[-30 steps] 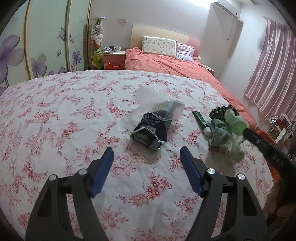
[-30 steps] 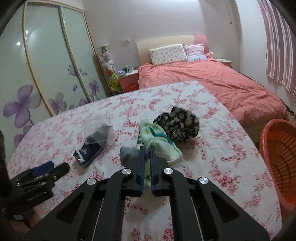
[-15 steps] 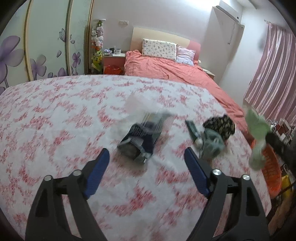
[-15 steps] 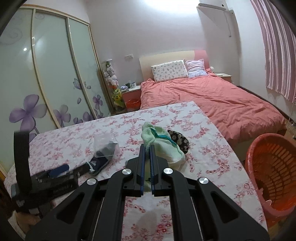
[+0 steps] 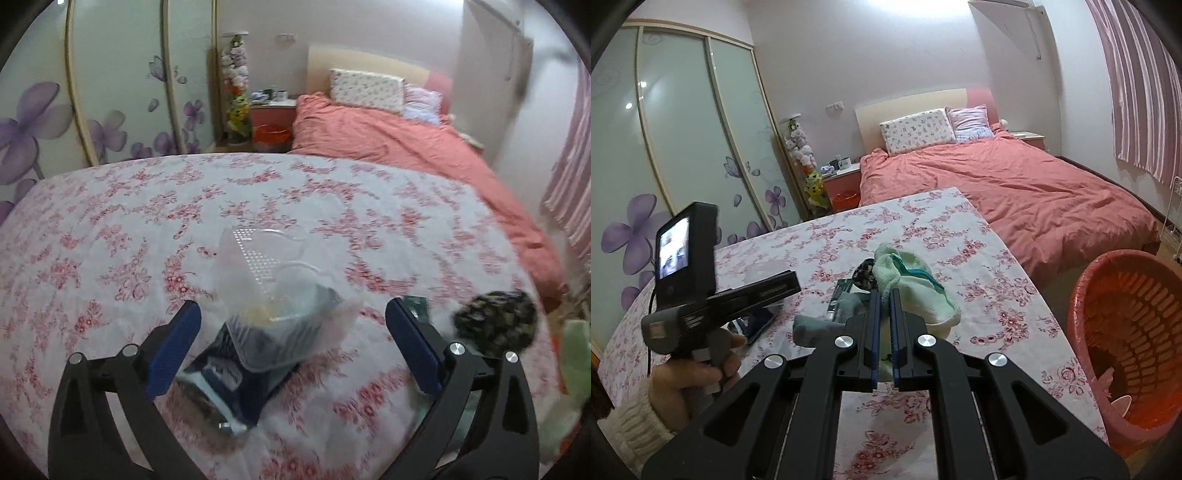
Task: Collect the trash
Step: 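Grasp the clear plastic container with the left tool while the right tool holds the cloth, then carry container and cloth over the orange basket and open both tools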
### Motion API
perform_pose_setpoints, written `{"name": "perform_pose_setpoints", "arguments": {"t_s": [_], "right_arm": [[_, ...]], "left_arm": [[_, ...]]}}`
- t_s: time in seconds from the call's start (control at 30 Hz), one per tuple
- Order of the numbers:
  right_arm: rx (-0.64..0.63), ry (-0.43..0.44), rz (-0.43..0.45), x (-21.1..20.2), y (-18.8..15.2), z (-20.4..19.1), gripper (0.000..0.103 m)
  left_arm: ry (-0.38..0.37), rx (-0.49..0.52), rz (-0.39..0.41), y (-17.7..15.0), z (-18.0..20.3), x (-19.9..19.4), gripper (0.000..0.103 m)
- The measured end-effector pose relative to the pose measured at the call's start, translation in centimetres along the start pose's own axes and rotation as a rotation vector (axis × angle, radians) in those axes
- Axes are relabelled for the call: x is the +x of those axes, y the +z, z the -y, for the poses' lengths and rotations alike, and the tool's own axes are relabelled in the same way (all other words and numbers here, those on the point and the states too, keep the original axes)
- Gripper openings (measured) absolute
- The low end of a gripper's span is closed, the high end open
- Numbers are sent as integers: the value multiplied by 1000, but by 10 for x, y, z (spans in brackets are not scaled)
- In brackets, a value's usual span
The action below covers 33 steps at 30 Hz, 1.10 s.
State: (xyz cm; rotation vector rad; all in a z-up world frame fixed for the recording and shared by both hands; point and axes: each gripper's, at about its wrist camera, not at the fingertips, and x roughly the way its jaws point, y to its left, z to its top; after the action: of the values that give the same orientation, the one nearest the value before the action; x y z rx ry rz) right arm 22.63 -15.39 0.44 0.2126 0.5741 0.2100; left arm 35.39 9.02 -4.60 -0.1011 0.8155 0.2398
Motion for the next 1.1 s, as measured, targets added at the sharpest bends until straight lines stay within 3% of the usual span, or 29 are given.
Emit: {"name": "perform_pose_setpoints", "arguments": {"t_s": [0.1, 0.17, 0.2, 0.37, 0.73, 1.1], "right_arm": [[8, 4, -5, 2, -1, 4, 5], [13, 5, -7, 2, -2, 6, 5], [16, 5, -9, 2, -2, 7, 5], [24, 3, -10, -1, -3, 7, 5], [30, 4, 15, -14, -2, 8, 5], [19, -1, 65, -39, 6, 7, 5]], "left_arm": [[38, 9, -1, 1, 3, 8, 97], [54, 18, -5, 1, 2, 12, 91], [51, 17, -11, 1, 2, 13, 84], [14, 14, 8, 2, -4, 9, 79], [-128, 28, 170, 8, -29, -56, 78], [-213, 43, 217, 15, -24, -106, 77]]}}
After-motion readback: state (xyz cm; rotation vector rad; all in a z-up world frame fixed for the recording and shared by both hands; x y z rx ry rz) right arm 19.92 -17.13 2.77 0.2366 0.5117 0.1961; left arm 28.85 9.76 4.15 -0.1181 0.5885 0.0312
